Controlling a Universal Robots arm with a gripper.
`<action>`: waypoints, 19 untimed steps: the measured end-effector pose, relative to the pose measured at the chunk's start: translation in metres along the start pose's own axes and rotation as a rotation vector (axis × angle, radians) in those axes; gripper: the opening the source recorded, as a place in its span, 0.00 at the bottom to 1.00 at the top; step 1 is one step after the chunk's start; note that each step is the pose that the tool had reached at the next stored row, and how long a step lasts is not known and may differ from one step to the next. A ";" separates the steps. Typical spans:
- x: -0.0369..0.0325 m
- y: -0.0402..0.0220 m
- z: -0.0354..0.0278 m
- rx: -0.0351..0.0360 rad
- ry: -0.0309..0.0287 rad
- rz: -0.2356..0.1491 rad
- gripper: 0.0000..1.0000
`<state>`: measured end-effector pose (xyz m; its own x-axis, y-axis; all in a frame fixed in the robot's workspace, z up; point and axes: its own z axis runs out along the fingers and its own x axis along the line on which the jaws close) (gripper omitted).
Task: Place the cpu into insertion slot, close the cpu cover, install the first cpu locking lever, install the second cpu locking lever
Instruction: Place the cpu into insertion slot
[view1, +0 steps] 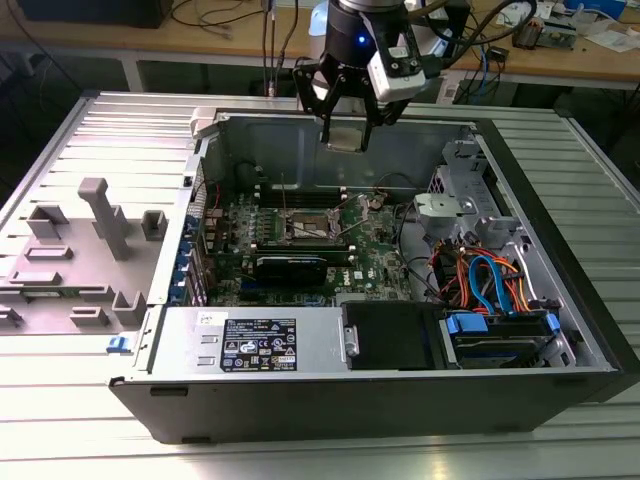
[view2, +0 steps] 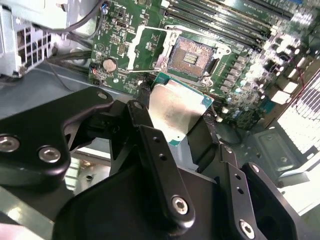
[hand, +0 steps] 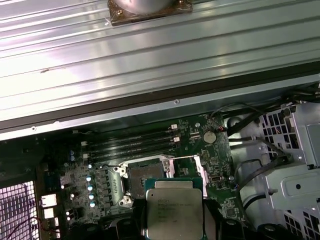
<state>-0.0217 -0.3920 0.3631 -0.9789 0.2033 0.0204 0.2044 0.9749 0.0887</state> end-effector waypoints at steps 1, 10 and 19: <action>0.0000 0.0000 0.0002 -0.0001 -0.0013 0.014 0.54; 0.0007 -0.0013 0.0013 -0.0010 -0.0083 0.091 0.54; 0.0072 -0.0034 0.0026 -0.0018 -0.0122 0.136 0.54</action>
<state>-0.0295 -0.3936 0.3604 -0.9421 0.3346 0.0202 0.3351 0.9381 0.0877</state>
